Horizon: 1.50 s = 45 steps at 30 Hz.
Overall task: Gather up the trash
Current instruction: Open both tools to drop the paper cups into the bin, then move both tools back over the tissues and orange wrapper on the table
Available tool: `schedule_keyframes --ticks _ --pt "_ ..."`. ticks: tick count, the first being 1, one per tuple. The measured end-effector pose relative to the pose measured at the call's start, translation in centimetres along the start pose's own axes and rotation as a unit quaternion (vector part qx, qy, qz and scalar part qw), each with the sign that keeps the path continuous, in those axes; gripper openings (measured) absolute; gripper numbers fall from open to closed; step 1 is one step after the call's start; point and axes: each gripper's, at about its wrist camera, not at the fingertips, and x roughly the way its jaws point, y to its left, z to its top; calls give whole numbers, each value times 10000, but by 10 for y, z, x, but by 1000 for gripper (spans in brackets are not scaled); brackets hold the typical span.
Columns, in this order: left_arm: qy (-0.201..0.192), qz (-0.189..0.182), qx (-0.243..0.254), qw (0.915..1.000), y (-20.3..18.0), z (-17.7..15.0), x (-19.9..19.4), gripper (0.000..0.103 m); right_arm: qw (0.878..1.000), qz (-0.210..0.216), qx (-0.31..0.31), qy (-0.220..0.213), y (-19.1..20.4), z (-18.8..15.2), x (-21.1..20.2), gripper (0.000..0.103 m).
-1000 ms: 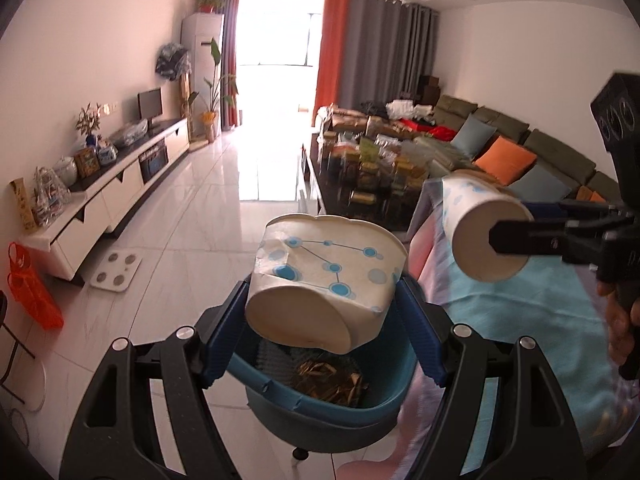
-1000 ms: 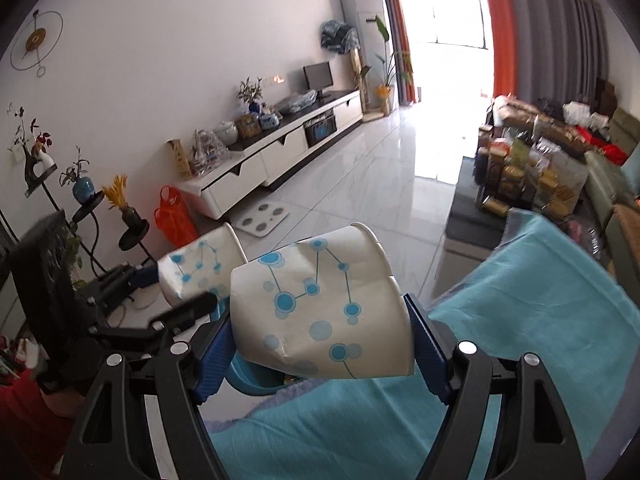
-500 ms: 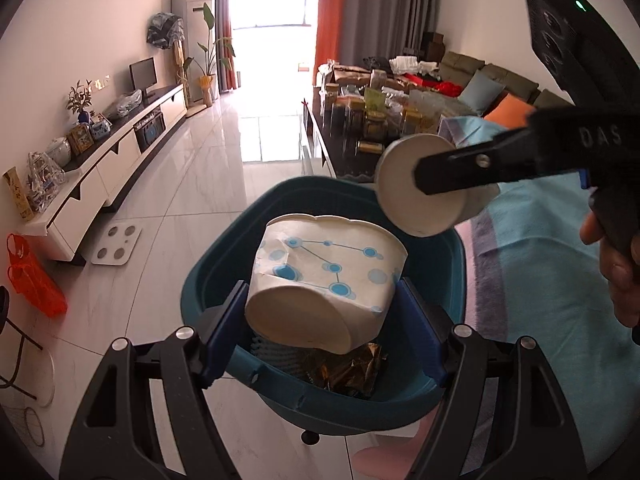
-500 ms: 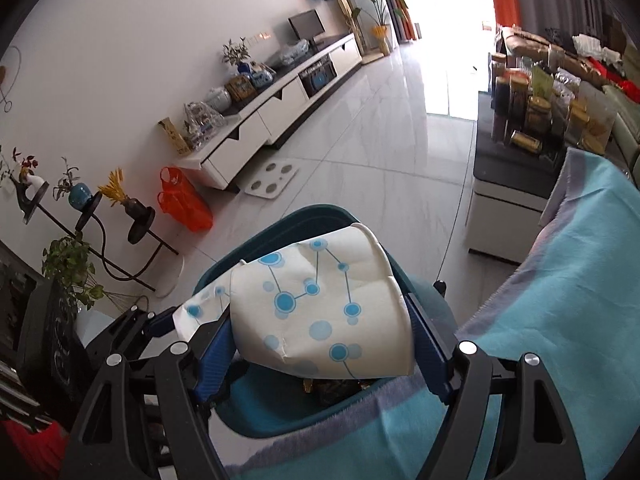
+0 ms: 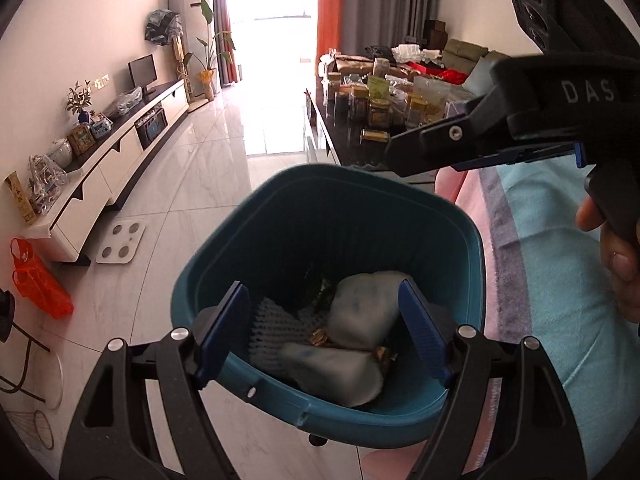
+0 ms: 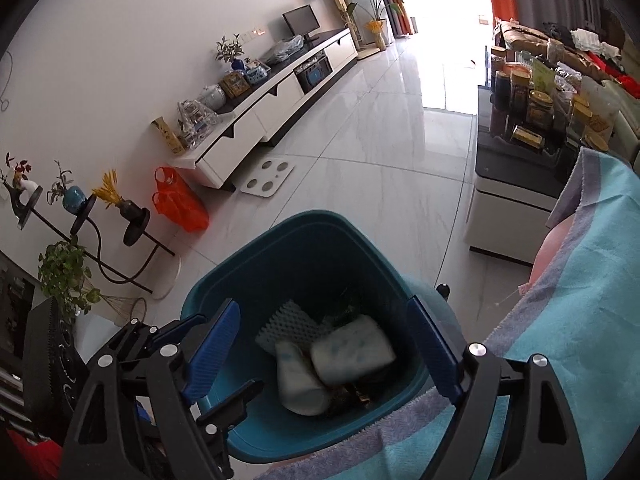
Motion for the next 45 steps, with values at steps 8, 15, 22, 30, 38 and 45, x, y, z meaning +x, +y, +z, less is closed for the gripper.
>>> schedule_keyframes --ticks 8,15,22,30,38,45 --pt "-197 92 -99 9997 4 2 -19 80 9997 -9 -16 -247 2 -1 -21 82" --pt "-535 256 -230 9980 6 6 -58 88 9986 -77 -125 -511 8 -9 -52 87" --pt "-946 385 -395 9940 0 12 -106 97 9944 -221 -184 -1017 14 -37 -99 96" --pt "-1339 286 -489 9894 -13 22 -160 97 9877 -417 -65 -1504 5 -86 -157 96" --pt "-1741 -283 -243 9840 -61 33 -208 98 9734 -751 501 -2104 -24 -154 -226 96" --pt "-1851 -958 26 9780 -112 40 -231 98 9514 -1306 989 -2607 -46 -213 -276 96"
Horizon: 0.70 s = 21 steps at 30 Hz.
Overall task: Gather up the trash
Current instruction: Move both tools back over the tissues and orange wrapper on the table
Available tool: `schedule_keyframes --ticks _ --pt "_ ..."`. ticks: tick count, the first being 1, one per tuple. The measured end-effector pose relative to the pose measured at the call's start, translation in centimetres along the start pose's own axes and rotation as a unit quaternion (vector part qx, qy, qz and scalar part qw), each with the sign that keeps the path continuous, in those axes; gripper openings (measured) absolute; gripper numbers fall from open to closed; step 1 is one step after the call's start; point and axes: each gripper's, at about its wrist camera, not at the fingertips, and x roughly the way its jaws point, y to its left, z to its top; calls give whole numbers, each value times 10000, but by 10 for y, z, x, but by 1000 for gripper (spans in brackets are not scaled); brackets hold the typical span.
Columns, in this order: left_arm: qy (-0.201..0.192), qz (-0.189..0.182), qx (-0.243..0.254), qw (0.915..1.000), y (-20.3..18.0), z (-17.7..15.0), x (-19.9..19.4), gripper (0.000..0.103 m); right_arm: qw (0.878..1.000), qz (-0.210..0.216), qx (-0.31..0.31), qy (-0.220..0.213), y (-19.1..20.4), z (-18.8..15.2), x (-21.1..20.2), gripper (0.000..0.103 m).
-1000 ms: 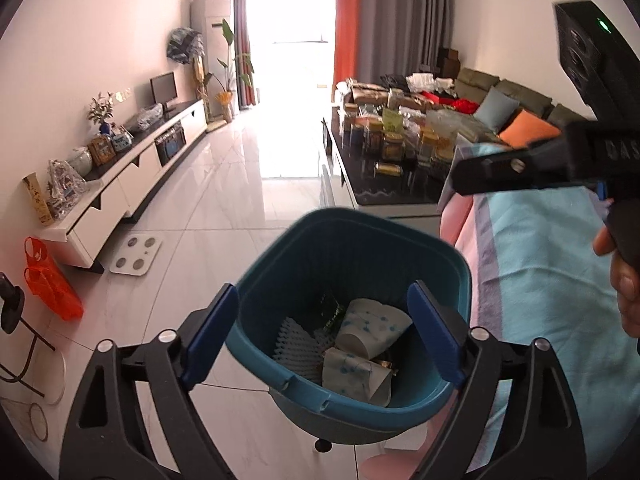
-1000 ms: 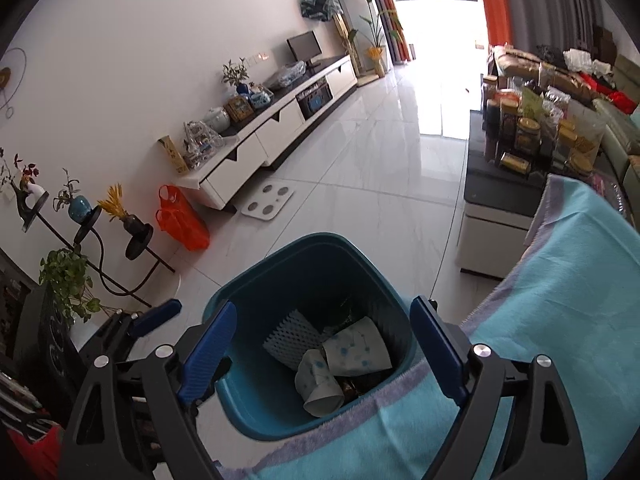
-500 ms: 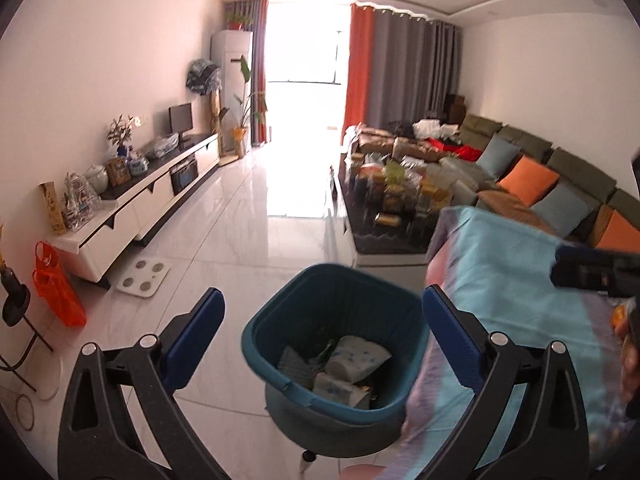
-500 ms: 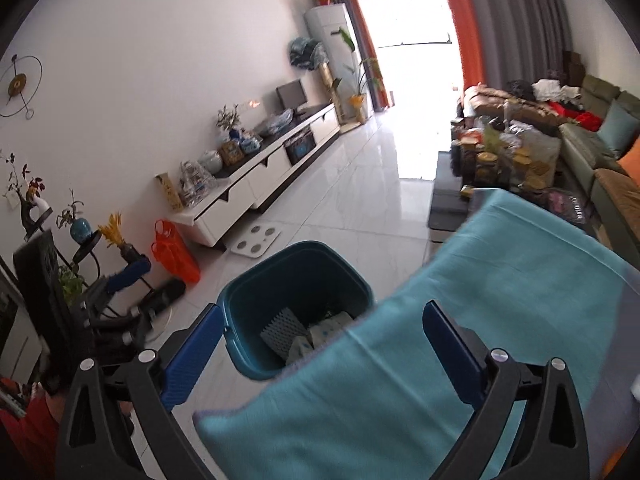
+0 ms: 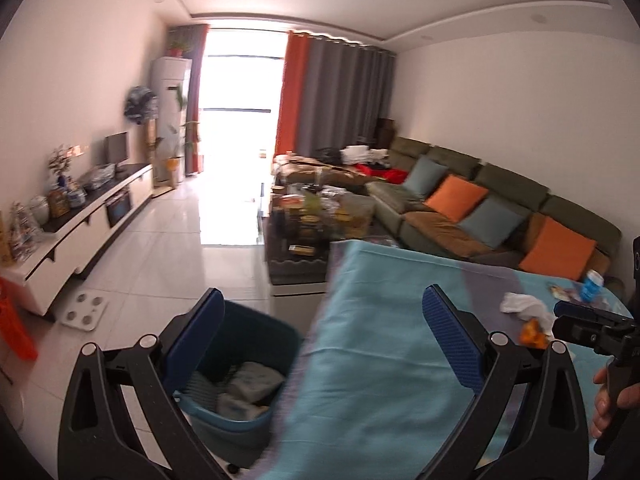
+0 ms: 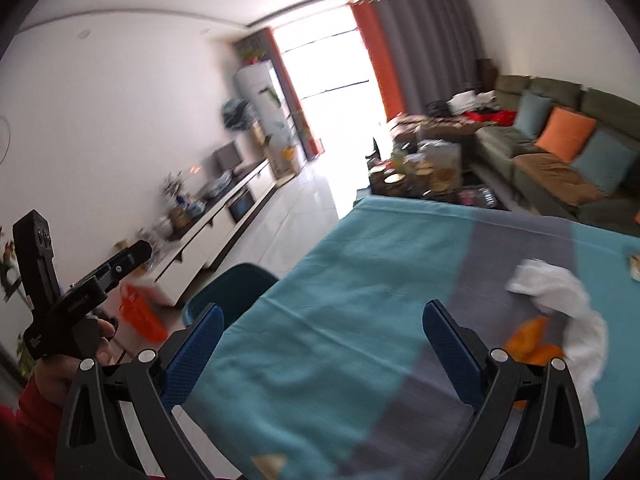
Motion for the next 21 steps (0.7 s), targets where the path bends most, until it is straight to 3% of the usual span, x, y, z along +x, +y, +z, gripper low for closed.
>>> schedule_keyframes --ticks 12,21 --pt "231 -1006 410 9938 -96 -19 6 98 9891 -1100 41 -982 -25 -38 -86 96" --pt "266 -1704 1133 9785 -173 -25 33 98 9772 -1828 446 -988 -76 -54 -107 96"
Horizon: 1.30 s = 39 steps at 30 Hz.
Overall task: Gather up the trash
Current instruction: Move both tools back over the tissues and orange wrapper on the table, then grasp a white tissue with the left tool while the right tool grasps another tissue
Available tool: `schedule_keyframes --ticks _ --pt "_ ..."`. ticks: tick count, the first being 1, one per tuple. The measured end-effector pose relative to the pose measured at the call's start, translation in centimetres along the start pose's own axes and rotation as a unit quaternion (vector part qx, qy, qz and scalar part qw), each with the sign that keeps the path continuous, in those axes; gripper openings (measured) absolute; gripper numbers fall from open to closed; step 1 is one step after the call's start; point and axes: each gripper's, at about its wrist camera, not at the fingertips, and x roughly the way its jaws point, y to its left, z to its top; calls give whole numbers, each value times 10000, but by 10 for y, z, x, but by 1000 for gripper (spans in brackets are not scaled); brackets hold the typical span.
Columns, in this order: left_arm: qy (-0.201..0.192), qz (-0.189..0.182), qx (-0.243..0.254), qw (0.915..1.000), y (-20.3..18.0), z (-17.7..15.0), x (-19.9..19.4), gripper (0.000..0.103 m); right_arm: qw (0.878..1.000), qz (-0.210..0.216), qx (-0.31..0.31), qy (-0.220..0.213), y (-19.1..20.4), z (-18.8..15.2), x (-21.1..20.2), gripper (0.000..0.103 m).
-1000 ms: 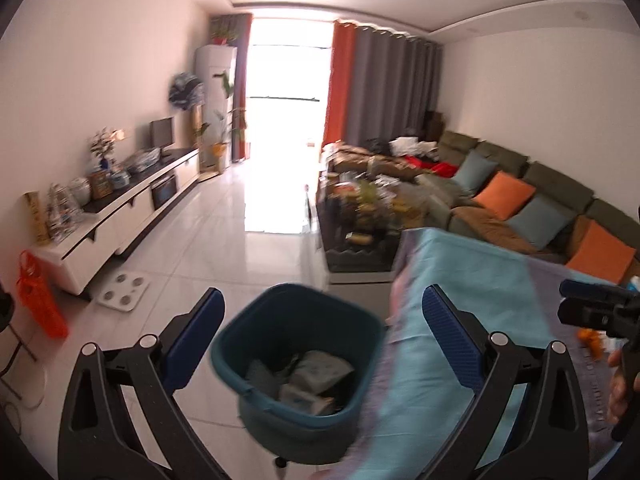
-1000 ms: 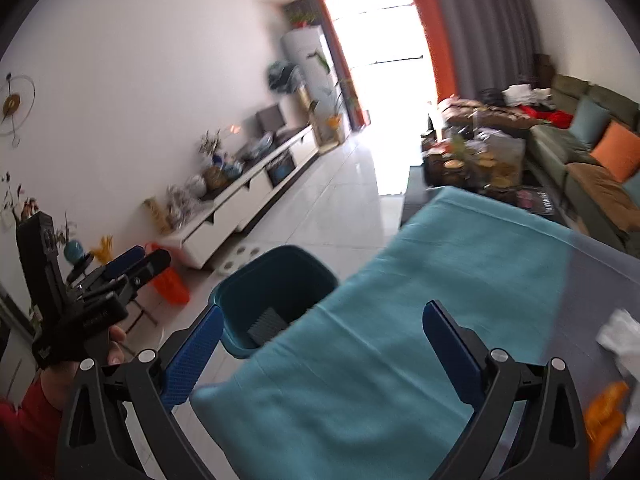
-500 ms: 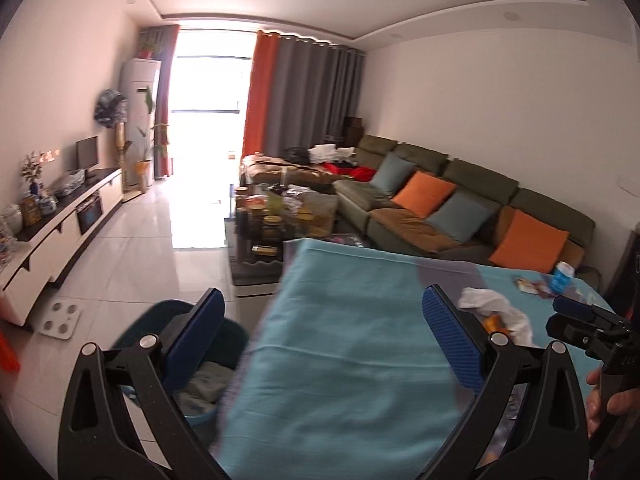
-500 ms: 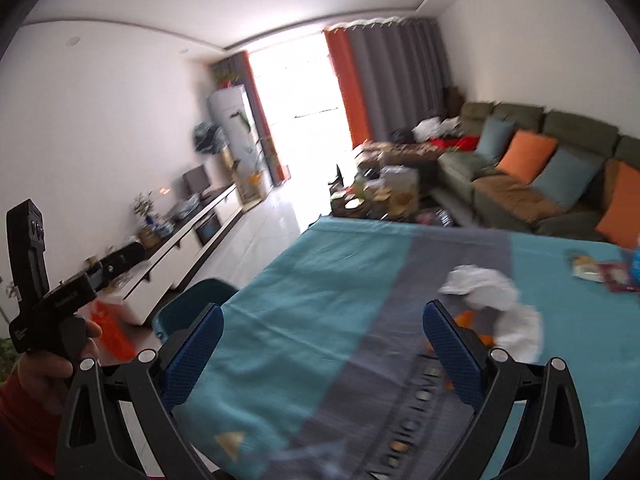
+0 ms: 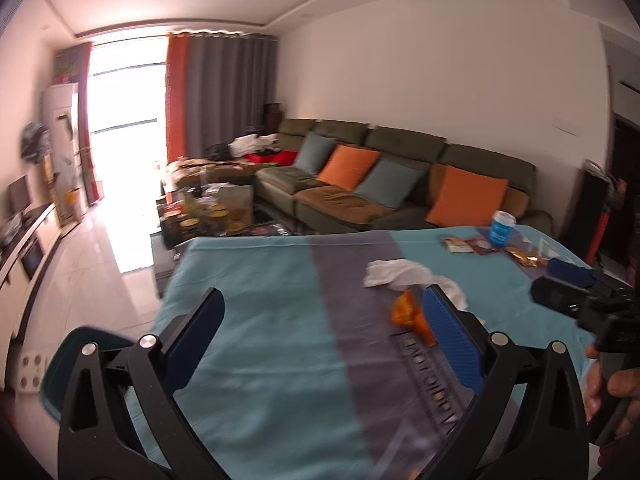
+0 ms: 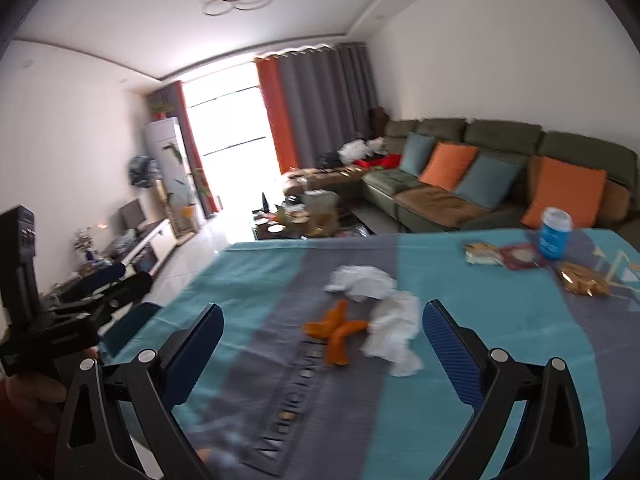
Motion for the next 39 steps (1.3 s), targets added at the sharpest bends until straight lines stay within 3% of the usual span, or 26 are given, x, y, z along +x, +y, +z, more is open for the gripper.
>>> schedule_keyframes --ticks 7,11,18,24,30,32,33,35,39 --pt "188 -318 541 9979 -40 18 63 97 9974 -563 288 358 -44 -5 32 96" --pt "408 -473 847 9944 -59 27 113 97 9946 -678 398 678 -62 -7 58 96" --pt "1028 -750 1196 9846 -87 28 200 97 9892 -676 376 1244 -68 -8 102 84" --pt "1562 -1052 1187 9749 -100 24 254 96 9829 -569 528 1670 -77 -17 127 70" --pt "2253 -1315 1013 9600 -106 11 300 77 9786 -379 613 1928 -79 -23 138 61" --pt "2357 -1350 978 9574 -108 6 306 66 9786 -330 618 1935 -78 -22 139 57" --pt "2408 -1382 950 9560 -108 4 308 63 9784 -292 625 1948 -78 -22 139 50" --pt "2520 -1423 905 9529 -109 0 313 40 9780 -246 645 1967 -79 -22 139 34" --pt "2489 -1470 873 9533 -110 -4 311 27 9776 -106 700 1980 -78 -22 137 20"
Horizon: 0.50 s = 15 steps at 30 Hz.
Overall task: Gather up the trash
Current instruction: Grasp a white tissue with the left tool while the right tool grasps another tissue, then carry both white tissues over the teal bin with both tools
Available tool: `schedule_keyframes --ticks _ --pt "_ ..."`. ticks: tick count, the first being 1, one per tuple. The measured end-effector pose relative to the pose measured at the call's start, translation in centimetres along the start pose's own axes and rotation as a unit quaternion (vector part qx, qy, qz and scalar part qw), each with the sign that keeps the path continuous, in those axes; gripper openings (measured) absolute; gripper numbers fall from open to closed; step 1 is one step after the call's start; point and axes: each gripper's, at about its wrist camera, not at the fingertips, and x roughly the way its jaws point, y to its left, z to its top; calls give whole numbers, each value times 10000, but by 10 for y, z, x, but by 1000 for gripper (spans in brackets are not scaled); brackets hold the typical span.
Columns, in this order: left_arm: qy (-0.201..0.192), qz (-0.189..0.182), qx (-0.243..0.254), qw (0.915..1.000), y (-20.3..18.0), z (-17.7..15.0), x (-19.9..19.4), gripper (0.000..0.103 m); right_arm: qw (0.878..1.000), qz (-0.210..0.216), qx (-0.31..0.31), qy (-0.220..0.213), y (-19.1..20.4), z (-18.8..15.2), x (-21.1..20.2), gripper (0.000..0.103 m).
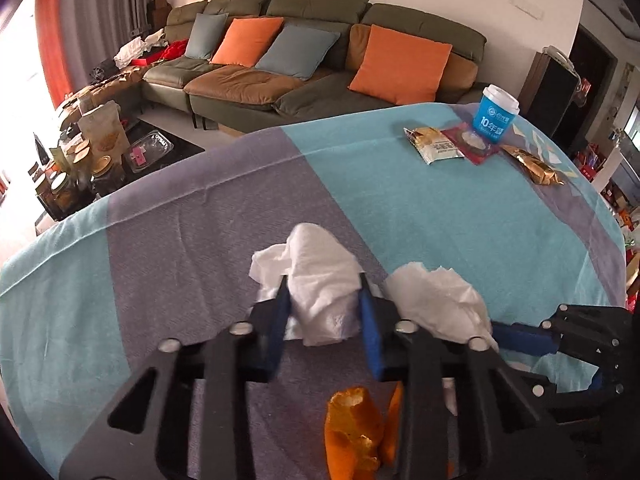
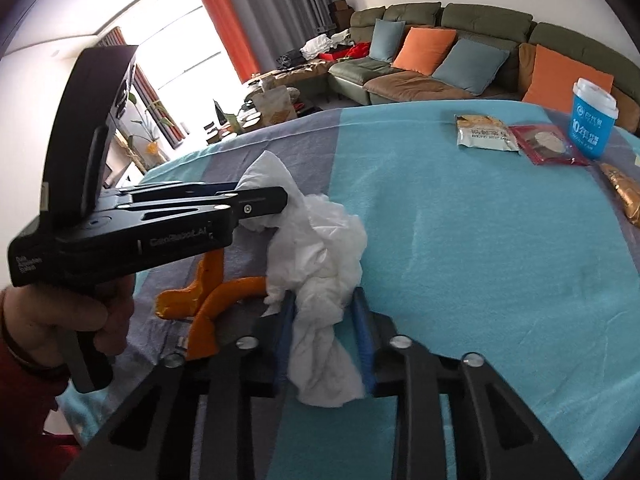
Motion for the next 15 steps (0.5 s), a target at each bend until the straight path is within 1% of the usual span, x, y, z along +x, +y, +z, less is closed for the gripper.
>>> schedule_keyframes --ticks 2,6,11,13,15 --pt "-36 -25 -53 10000 2 -1 -2 20 10000 24 25 -27 0 -1 -2 15" --pt "-246 -82 -178 9995 7 -5 -22 16 9998 76 88 -158 1 -3 -12 11" --pt "-684 10 -232 9974 11 -11 -63 16 9991 66 75 -407 5 0 -29 10" --pt "-890 102 -251 9957 13 -16 -86 16 9986 79 48 -530 7 3 -37 10" --pt "-1049 115 -299 9940 12 -21 -106 16 9977 84 -5 -669 13 4 -49 10"
